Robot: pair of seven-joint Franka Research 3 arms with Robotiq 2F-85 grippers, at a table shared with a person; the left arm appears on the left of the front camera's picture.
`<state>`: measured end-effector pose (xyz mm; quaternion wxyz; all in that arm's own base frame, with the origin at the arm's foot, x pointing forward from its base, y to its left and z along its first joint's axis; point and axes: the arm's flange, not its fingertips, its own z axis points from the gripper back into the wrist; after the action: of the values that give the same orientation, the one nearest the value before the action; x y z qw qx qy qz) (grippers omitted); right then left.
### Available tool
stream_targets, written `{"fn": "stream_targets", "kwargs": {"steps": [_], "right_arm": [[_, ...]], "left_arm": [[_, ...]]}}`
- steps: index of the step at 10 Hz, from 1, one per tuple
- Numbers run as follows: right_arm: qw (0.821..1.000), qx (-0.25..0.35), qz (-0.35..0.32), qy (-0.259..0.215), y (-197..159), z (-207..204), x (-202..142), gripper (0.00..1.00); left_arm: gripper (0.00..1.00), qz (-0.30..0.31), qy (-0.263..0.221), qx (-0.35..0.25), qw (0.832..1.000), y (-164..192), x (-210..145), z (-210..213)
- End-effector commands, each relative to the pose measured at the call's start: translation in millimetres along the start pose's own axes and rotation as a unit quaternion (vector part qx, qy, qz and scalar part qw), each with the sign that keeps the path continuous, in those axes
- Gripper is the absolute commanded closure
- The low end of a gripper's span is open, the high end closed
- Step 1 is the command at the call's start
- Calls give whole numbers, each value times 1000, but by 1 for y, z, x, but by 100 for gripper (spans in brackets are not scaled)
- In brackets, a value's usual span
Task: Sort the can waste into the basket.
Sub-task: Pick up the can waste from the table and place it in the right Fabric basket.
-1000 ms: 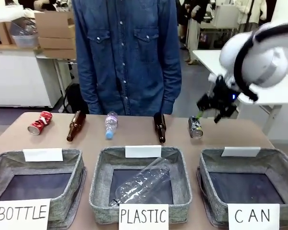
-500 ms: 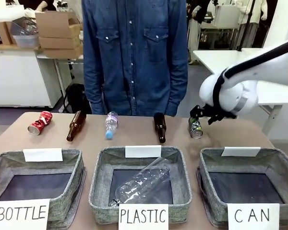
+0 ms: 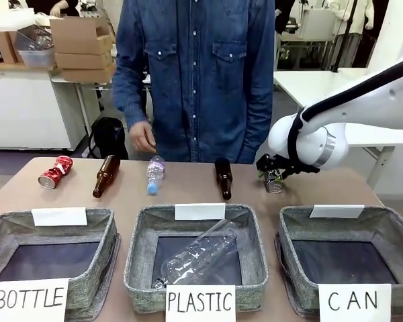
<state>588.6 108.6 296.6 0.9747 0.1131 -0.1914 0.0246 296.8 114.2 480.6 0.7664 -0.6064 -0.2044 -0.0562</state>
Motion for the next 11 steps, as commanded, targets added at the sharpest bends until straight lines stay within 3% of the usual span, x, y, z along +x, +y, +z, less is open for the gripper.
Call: {"fn": "stream_targets", "kwargs": {"steps": [1,2,3,4,6,7,9,11], "right_arm": [[1000,-12,-5,14,3,3,4,0],[1000,-14,-1,21,4,5,3,59],[1000,-16,1,19,4,8,4,59],[1000,-18,0,18,5,9,4,100],[999,-25,-2,20,1,10,5,100],[999,-28,-6,21,-2,11,7,86],[999,-29,-19,24,-10,13,10,100],[999,-19,-30,41,-12,15,11,100]], "left_arm": [[0,-10,-1,-7,1000,-2,-1,0],[0,-10,-1,-7,1000,-2,-1,0],[0,-10,-1,-7,1000,-2,-1,0],[0,-10,-1,-7,1000,-2,-1,0],[0,-10,-1,-7,1000,-2,-1,0],[0,-10,-1,-7,1000,-2,-1,0],[0,-10,-1,-7,1000,-2,-1,0],[0,-10,-1,-7,1000,-2,-1,0]]}}
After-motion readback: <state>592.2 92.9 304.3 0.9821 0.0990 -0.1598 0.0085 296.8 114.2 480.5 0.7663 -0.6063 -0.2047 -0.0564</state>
